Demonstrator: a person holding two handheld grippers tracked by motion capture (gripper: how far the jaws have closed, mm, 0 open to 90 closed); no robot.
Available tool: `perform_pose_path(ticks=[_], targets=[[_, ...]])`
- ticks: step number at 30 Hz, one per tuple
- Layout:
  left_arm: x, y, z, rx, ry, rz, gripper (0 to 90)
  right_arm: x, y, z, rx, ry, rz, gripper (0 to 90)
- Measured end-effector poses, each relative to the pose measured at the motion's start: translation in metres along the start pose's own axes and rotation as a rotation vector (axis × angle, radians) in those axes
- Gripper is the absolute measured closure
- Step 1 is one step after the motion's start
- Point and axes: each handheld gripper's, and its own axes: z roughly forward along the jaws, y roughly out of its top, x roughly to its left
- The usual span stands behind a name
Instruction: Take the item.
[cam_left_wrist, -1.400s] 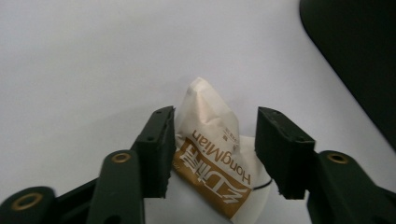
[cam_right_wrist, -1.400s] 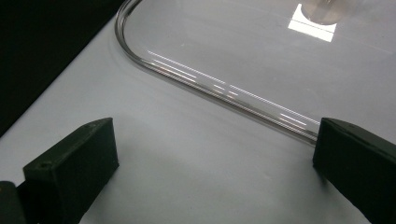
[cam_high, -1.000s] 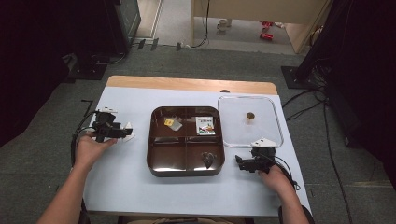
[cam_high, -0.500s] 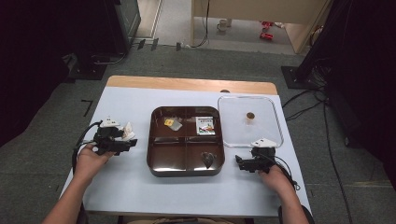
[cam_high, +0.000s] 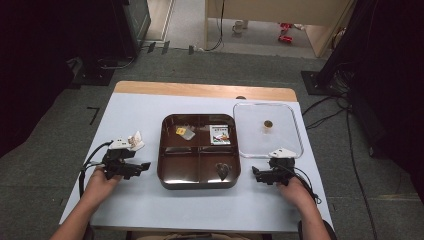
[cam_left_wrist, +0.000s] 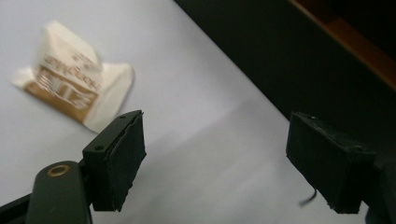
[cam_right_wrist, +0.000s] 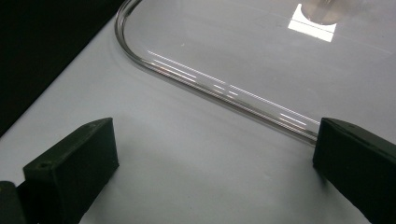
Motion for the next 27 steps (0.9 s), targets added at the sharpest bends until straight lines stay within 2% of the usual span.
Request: perform_pose_path(ticks=[3, 7, 9, 11, 12, 14, 16, 18, 27], targets=[[-0.003, -0.004, 0.002, 0.0, -0.032, 0.009, 20.3, 0.0, 0.0, 0.0, 0.0, 0.0, 0.0, 0.0], [-0.008, -0.005, 0.01, 0.048, -0.033, 0.044, 20.5, 0.0, 0.0, 0.0, -0.001, 0.0, 0.0, 0.0], [-0.011, -0.006, 0.012, 0.051, -0.019, 0.076, 20.3, 0.0, 0.0, 0.0, 0.0, 0.001, 0.001, 0.0], [-0.013, -0.007, 0.013, 0.05, -0.01, 0.089, 20.1, 0.0, 0.0, 0.0, 0.0, 0.0, -0.001, 0.0], [-0.014, -0.008, 0.013, 0.045, -0.01, 0.089, 19.1, 0.0, 0.0, 0.0, 0.0, 0.0, -0.001, 0.0], [-0.015, -0.012, 0.014, 0.022, -0.013, 0.113, 15.2, 0.0, 0.0, 0.0, 0.0, 0.0, -0.001, 0.0], [-0.02, -0.018, 0.016, -0.011, 0.019, 0.143, 12.8, 0.0, 0.0, 0.0, 0.0, 0.0, -0.001, 0.0], [-0.026, -0.025, 0.018, -0.048, 0.068, 0.169, 12.7, 0.0, 0.0, 0.0, 0.0, -0.001, -0.001, 0.0], [-0.026, -0.026, 0.018, -0.059, 0.069, 0.163, 11.8, 0.0, 0.0, 0.0, 0.0, -0.001, 0.0, 0.0]])
